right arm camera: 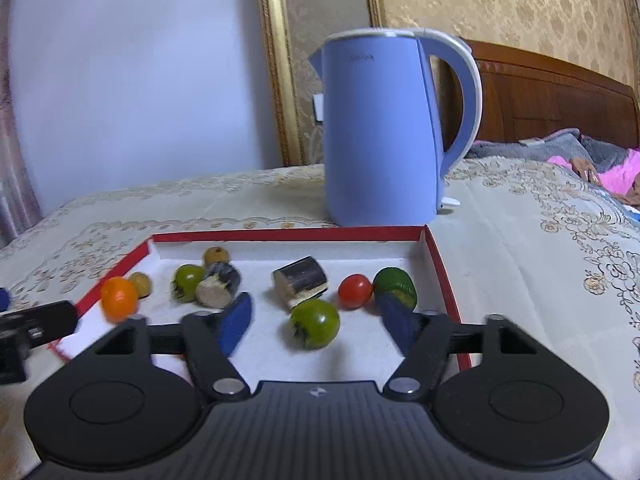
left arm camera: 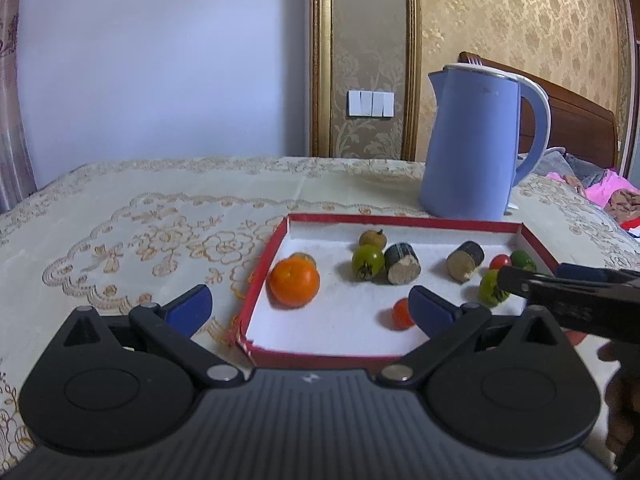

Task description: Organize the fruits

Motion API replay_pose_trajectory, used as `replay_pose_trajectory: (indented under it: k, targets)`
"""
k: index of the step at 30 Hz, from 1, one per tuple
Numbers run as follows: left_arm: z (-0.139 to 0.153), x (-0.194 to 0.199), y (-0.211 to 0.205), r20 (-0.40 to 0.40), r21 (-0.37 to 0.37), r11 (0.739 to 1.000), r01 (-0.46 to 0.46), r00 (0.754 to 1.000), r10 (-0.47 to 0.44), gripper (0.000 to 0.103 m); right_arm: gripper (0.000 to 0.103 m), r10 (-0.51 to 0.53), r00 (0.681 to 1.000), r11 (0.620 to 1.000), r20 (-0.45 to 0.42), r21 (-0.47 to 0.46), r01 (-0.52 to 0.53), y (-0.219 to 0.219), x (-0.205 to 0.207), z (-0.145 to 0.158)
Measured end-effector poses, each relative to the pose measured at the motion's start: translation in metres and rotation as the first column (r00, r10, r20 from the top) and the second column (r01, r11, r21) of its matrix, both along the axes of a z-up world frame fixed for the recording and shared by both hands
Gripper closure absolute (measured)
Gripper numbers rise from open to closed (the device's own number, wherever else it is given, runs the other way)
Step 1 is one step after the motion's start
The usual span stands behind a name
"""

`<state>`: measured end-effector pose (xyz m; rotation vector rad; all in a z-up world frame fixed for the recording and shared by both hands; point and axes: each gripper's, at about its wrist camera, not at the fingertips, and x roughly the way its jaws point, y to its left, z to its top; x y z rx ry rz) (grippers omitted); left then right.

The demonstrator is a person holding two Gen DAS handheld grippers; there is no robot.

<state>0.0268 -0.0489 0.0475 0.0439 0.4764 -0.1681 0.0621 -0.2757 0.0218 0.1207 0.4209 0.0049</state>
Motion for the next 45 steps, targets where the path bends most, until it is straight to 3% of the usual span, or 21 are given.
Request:
replay_pose_trajectory:
  k: [7, 13, 16, 23, 35, 45]
  targets:
    - [-0.011, -0.006, 0.007, -0.042, -0.02, 1.0, 0.009, 0.999, -0.01, 0.0, 0.012, 0.049, 0.998, 0.997, 0.036, -0.066, -0.046, 0.013, -0.045, 0.005]
    - [-0.021, -0.008, 0.009, -0.061, 0.003, 1.0, 0.013, 0.998, -0.013, 0.0, 0.011, 0.04, 0.999, 0.996, -0.016, -0.074, -0.041, 0.014, -0.063, -0.005]
    - [-0.025, -0.009, 0.008, -0.077, 0.007, 1.0, 0.018, 0.997, -0.018, 0.0, 0.006, 0.052, 0.997, 0.996, -0.049, -0.073, -0.056, 0.015, -0.067, -0.011]
    - [-0.032, -0.011, -0.004, -0.103, 0.03, 0.999, 0.039, 0.994, -0.035, 0.0, 0.004, 0.014, 0.996, 0.989, -0.083, -0.145, -0.026, 0.019, -0.068, -0.018]
    - [-0.042, -0.006, -0.017, -0.133, 0.056, 0.997, 0.056, 0.99, -0.048, 0.0, 0.004, 0.048, 0.98, 0.988, -0.194, -0.136, -0.075, 0.018, -0.049, -0.034]
    - [-0.049, -0.002, -0.02, -0.163, 0.064, 0.995, 0.071, 0.985, -0.06, 0.0, 0.0, 0.037, 0.974, 0.99, -0.222, -0.126, -0.066, 0.016, -0.044, -0.04]
